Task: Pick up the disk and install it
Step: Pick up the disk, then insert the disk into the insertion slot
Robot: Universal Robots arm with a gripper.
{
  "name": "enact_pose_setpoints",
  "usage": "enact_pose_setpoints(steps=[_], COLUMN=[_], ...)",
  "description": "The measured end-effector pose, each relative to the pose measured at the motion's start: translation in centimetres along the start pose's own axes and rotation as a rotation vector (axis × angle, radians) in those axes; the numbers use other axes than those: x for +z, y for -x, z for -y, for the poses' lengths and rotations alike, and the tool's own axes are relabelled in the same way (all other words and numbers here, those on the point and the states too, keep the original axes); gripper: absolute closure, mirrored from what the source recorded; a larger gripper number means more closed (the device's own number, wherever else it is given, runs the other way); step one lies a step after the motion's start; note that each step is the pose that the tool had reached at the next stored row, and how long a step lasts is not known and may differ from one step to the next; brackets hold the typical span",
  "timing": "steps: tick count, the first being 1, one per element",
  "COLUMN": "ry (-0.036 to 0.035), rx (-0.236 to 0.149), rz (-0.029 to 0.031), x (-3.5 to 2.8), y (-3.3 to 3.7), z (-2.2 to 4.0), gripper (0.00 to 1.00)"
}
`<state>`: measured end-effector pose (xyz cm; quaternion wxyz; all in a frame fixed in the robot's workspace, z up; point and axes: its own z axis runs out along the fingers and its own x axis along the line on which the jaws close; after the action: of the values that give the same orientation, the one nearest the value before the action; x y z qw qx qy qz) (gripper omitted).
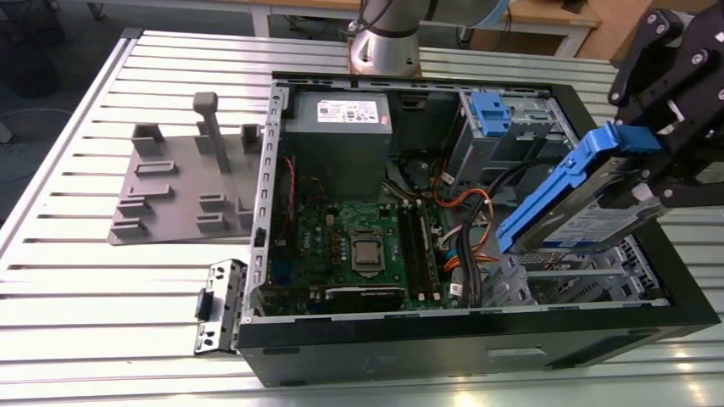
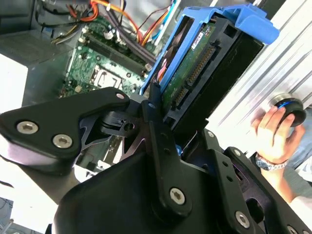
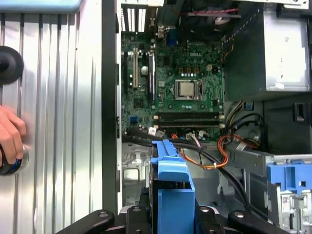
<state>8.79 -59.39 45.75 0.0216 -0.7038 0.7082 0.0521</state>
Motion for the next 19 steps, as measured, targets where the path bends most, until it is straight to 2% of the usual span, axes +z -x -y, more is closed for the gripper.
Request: enact_pose_setpoints(steps=[7,11,19], ry=[0.004,0.005,0.005], rx=[0.0,0.0,0.001], rz=[-0.0001,-0.0001,0.0], x=[0.77,1.12,1.13], y=[-0.14,-0.17,-0.17], z=[2.89,4.05,4.24], gripper=[0.64,0.64,0.64])
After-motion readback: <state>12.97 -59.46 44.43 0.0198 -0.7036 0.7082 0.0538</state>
